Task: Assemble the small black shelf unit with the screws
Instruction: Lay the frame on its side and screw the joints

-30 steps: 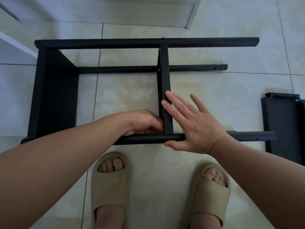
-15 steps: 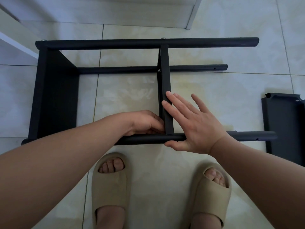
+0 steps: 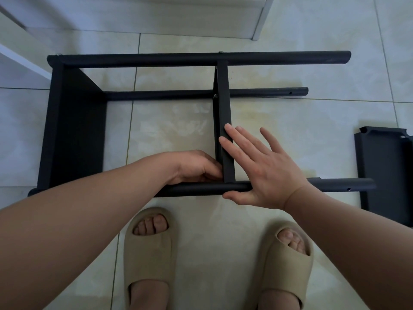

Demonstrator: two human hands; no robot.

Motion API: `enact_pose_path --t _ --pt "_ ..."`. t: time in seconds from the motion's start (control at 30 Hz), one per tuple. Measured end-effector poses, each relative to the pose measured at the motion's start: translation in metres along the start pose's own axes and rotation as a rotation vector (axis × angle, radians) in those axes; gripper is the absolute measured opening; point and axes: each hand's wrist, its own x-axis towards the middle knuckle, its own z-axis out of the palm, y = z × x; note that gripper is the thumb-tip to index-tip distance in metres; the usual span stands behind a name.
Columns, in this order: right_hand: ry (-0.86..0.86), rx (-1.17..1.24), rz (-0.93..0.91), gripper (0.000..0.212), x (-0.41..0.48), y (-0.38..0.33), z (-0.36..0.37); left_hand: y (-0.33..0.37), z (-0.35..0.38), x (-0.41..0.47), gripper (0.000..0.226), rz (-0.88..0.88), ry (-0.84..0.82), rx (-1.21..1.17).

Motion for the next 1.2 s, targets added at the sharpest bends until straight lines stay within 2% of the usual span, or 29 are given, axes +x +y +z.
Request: enact_pose_path --t 0.17,0.33,0.43,0.7,0.77,0.9,1.0,1.2 --pt "-0.002 -0.015 -0.004 0.104 0.0003 0.0001 0.0 0.0008 -0.0002 -0.0026 0.029 -0.012 -0.048 -0.051" --pt "0.005 -0.027 -0.004 0.104 0.0006 0.0004 -0.0007 0.0033 0.0029 -0.0019 0.013 -0.002 0.009 0.033" --pt "0.01 -0.036 -0.006 0.104 0.0008 0.0003 -0.0009 0.0031 0.0025 -0.0014 0.013 0.001 0.013 0.029" --pt "-0.021 -0.056 0.014 0.104 0.0014 -0.0004 -0.0002 0.0022 0.0006 -0.0035 0.04 -0.002 -0.063 -0.045" --pt "-0.02 -0.054 0.018 0.104 0.0016 -0.0006 -0.0002 0.0029 0.0015 -0.0038 0.035 -0.01 -0.079 -0.038" --pt "-0.012 -0.05 0.02 0.104 0.0021 -0.0005 -0.0004 0.0036 0.0023 -0.002 0.014 0.002 -0.007 0.047" --pt "-0.018 -0.051 0.024 0.105 0.0023 -0.0004 -0.0006 0.0024 0.0019 0.0003 0.013 0.003 0.003 0.039" --pt "-0.029 -0.052 0.026 0.104 0.0024 -0.0002 -0.0008 0.001 -0.0032 -0.0014 0.035 0.004 -0.059 -0.033"
